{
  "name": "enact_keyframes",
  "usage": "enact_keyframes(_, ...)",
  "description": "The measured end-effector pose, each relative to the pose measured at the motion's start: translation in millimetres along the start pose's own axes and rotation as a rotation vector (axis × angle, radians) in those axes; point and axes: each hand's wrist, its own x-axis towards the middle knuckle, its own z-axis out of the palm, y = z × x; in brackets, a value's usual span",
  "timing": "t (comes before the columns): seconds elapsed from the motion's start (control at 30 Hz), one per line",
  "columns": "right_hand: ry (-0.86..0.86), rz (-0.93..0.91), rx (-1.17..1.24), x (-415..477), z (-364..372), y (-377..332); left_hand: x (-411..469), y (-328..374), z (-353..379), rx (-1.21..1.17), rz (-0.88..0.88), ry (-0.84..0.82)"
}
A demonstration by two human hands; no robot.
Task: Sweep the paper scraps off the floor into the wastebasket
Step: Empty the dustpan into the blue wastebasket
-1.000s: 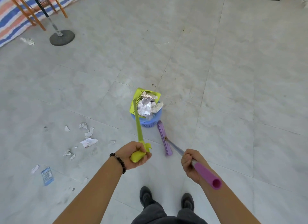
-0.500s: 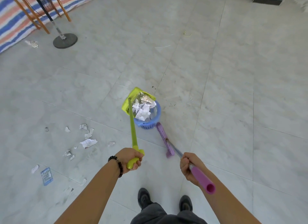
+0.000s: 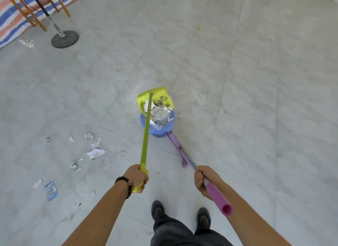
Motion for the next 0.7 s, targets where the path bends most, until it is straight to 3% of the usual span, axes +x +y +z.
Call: enact_keyframes(0.7,-0.026,0.064,-0.066,13.0,-25.6,5.1,-10.5,-40.3,52.4,0.082,0.031,0.161)
